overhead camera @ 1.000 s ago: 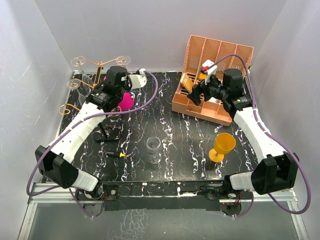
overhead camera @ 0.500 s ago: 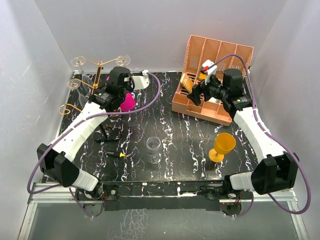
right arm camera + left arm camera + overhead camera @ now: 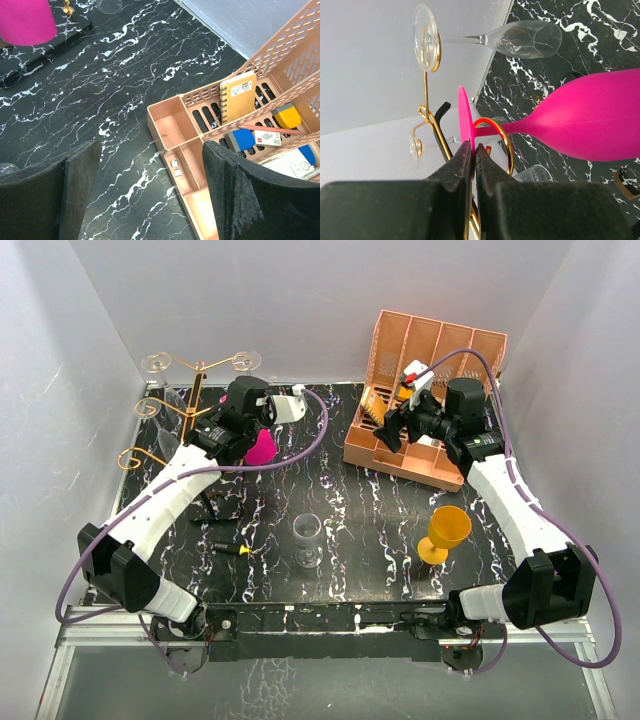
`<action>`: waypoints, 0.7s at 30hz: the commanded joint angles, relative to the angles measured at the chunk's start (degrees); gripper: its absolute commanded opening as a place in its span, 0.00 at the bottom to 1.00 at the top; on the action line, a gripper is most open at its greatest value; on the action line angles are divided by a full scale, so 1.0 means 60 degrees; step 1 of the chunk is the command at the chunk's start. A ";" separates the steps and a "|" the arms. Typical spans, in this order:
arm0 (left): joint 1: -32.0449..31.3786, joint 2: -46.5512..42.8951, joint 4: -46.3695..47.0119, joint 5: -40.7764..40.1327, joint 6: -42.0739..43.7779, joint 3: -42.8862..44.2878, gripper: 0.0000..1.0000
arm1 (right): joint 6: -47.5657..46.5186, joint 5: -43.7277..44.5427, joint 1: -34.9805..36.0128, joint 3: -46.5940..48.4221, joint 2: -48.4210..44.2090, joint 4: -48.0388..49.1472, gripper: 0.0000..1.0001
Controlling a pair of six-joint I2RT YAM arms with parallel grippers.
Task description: Place the wine glass upside down on the wine glass rack
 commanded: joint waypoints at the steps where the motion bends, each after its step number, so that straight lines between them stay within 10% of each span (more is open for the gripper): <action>1: -0.0144 -0.0055 -0.0142 0.0018 -0.0149 0.0483 0.00 | -0.0058 -0.0125 -0.0038 0.0026 -0.0128 0.0497 0.90; 21: -0.0338 -0.0324 -0.0841 -0.0333 -0.0062 0.0581 0.00 | -0.0073 -0.0148 -0.0047 0.0018 -0.0103 0.0469 0.90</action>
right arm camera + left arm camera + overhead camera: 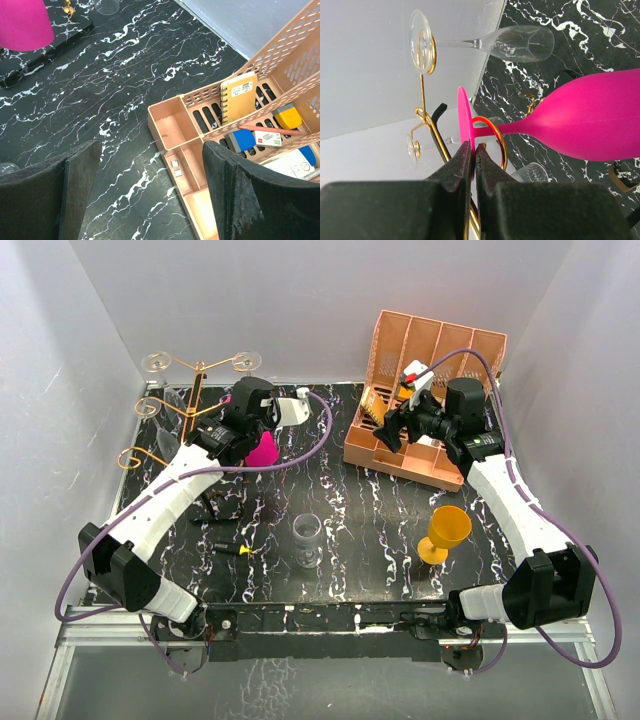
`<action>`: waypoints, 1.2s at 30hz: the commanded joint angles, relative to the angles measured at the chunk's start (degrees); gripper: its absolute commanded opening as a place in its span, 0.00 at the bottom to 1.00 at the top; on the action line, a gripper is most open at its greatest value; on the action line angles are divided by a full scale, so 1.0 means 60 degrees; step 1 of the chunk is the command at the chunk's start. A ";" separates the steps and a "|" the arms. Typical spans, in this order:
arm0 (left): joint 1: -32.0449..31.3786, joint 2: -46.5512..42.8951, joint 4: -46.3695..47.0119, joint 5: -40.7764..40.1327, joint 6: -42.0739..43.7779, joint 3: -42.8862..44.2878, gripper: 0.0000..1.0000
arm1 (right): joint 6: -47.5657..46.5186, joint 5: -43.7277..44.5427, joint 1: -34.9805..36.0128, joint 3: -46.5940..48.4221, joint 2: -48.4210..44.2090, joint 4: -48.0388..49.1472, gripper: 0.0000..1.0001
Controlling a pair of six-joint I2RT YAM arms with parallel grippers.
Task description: Place the wine glass upside down on the wine glass rack
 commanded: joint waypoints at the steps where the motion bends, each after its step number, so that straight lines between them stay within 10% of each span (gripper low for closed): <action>1: -0.0060 -0.0422 -0.0341 -0.0317 0.0053 0.0307 0.00 | -0.0071 -0.0115 -0.0049 0.0022 -0.0100 0.0467 0.90; 36: -0.0072 -0.0921 -0.0485 -0.1289 0.0548 -0.0014 0.00 | -0.0048 -0.0214 -0.0068 0.0157 0.0126 0.0292 0.91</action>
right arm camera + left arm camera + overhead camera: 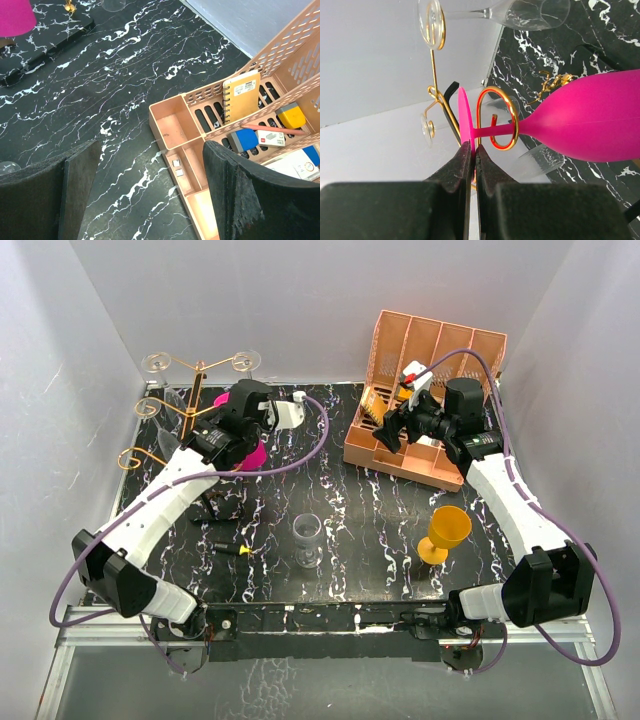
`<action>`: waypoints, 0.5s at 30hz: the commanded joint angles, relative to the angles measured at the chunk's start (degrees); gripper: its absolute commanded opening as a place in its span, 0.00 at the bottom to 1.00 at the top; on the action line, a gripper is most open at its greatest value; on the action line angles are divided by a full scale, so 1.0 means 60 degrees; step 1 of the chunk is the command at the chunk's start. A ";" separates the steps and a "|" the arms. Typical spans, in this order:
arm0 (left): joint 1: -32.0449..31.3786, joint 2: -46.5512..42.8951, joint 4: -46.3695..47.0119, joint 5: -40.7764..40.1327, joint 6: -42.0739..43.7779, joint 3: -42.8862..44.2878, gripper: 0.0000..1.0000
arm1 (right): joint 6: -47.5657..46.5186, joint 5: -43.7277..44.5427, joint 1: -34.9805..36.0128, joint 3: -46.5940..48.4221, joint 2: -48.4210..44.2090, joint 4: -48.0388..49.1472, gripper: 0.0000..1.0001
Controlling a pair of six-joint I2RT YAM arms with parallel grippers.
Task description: Place the wine glass upside down on the wine glass rack
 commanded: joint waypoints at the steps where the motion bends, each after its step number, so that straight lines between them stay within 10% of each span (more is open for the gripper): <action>1: 0.0014 -0.0603 -0.0005 -0.0476 0.0104 -0.0025 0.00 | -0.0051 -0.0158 -0.0072 0.0164 0.0046 0.0295 0.91; 15: 0.0018 -0.0569 0.0043 -0.0507 0.0083 -0.0337 0.00 | -0.0081 -0.0178 -0.0063 0.0179 0.0062 0.0273 0.90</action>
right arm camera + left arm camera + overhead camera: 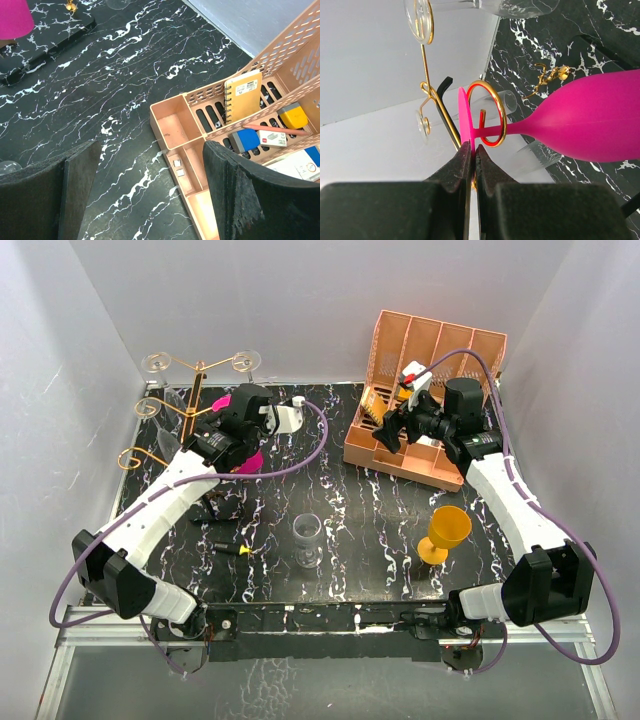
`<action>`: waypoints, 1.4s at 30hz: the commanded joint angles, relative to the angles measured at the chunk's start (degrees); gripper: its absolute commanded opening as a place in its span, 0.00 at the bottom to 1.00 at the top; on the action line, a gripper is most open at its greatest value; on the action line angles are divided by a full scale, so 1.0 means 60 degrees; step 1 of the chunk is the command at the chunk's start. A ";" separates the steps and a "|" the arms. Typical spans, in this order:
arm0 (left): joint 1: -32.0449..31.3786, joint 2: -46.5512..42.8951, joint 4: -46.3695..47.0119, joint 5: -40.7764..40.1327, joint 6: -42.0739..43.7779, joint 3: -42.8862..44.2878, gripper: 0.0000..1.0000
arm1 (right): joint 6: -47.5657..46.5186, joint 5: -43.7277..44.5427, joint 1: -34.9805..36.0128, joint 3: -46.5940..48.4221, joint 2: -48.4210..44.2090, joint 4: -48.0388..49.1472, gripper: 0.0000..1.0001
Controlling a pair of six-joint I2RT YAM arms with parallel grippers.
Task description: Place the wine glass upside down on the wine glass rack
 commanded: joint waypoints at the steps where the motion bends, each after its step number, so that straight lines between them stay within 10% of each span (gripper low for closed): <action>1: 0.0012 -0.0448 0.0041 -0.0256 -0.0010 -0.0040 0.01 | -0.0088 -0.0135 -0.0074 0.0161 0.0003 0.0277 0.91; 42: 0.0025 -0.0563 -0.0361 -0.0221 -0.0214 -0.0262 0.32 | -0.0141 -0.0163 -0.0094 0.0165 0.0072 0.0218 0.91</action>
